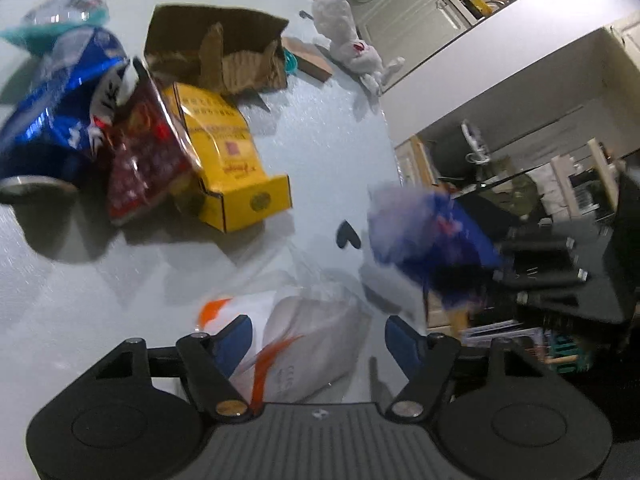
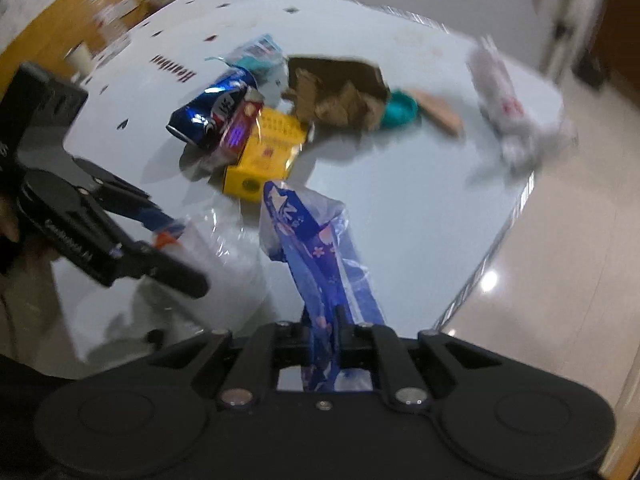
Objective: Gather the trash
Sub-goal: 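Grasp the clear plastic bag with the left tool while the right tool grasps the blue floral bag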
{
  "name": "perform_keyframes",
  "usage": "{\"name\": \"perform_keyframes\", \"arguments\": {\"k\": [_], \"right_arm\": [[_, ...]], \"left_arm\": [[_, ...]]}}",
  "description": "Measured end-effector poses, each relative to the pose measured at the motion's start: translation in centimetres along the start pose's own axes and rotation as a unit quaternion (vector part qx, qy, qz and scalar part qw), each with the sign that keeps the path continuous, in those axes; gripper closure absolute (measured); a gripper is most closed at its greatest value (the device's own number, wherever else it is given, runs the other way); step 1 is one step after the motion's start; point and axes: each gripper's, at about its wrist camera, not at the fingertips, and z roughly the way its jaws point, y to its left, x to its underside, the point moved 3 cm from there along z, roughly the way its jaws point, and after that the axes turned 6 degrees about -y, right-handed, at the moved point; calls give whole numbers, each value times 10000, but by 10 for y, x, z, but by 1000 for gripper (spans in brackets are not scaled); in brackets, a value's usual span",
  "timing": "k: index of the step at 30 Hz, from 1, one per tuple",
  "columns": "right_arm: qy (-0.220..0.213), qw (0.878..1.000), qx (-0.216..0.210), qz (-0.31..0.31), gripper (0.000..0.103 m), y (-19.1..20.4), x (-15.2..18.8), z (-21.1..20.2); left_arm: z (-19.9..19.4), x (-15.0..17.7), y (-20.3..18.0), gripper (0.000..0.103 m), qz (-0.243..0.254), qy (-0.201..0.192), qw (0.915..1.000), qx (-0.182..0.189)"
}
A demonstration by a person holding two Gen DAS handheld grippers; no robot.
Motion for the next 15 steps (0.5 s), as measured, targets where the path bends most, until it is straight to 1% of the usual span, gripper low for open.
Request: {"name": "perform_keyframes", "arguments": {"k": [4,6,9,10,12,14,15], "right_arm": [[428,9967,-233,646,96,4,25,13],[581,9939,-364,867,97,8,35,23],[587,9925,-478,955,97,18,41,30],[569,9923,-516,975,97,20,41,31],[550,9921,-541,989,97,23,40,31],[503,9923,-513,1012,97,24,40,31],[489,9923,-486,1027,97,23,40,31]], "left_arm": [[0,15,-3,30,-112,91,9998,100],[-2,25,-6,30,-168,108,9996,174],[-2,40,-13,30,-332,13,9994,86],[-3,45,-16,30,-394,-34,9992,116],[-3,53,-21,34,-540,-123,9984,144],[-2,59,-22,46,-725,-258,9970,100],[-3,63,-21,49,-852,-353,9957,61]]}}
